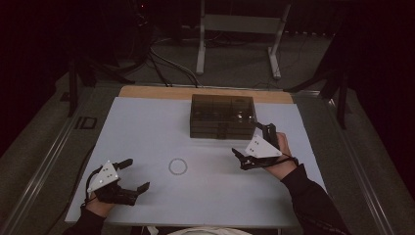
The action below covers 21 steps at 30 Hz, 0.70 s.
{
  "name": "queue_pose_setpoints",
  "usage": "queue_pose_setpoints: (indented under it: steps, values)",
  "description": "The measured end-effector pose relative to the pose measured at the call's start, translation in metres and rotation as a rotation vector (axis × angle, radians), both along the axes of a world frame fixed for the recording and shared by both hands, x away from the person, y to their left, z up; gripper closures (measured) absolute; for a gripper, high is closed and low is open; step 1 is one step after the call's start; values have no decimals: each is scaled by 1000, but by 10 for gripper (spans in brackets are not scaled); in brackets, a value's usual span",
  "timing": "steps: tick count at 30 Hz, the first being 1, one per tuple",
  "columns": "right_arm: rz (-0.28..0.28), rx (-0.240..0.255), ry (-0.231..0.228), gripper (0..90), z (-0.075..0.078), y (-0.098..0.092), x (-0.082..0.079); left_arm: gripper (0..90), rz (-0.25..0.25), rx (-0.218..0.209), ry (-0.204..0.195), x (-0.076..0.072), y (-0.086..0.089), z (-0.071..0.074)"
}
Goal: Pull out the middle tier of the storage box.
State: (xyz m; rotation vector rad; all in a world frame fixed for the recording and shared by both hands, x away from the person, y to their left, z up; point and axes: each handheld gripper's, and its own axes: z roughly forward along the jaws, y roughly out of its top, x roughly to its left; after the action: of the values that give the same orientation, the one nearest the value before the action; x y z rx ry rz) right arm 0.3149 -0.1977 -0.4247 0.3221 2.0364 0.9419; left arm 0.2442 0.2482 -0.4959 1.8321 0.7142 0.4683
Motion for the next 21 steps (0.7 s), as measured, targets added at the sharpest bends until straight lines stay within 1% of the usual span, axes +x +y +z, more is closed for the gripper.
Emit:
queue_pose_setpoints:
  steps: [2, 5, 7, 13, 16, 17, 18, 19, 20, 21]
  values:
    - [9, -23, -2, 0, -1, 4, 1, 9, 1, 2, -1, 0, 0, 0]
    - [17, -65, -16, 0, -3, 10, 3, 9, 1, 2, -1, 0, 0, 0]
    - [11, -100, -20, 0, -5, 14, 5, 9, 0, 2, -1, 0, 0, 0]
    - [3, -183, -34, 0, -15, 24, 11, 9, 1, 2, -3, 0, 0, 0]
    - [-11, -238, -37, 0, -22, 30, 14, 9, 0, 3, -2, 0, 0, 0]
    - [-11, -238, -37, 0, -22, 30, 14, 9, 0, 3, -2, 0, 0, 0]
    - [-13, -268, -39, 0, -25, 32, 15, 9, -1, 2, -2, 0, 0, 0]
    - [-15, -310, -45, 0, -31, 36, 16, 9, -1, 3, -4, 0, 0, 0]
    - [-15, -310, -45, 0, -31, 36, 16, 9, -1, 3, -4, 0, 0, 0]
    - [-16, -325, -47, 0, -32, 37, 16, 9, -1, 3, -3, 0, 0, 0]
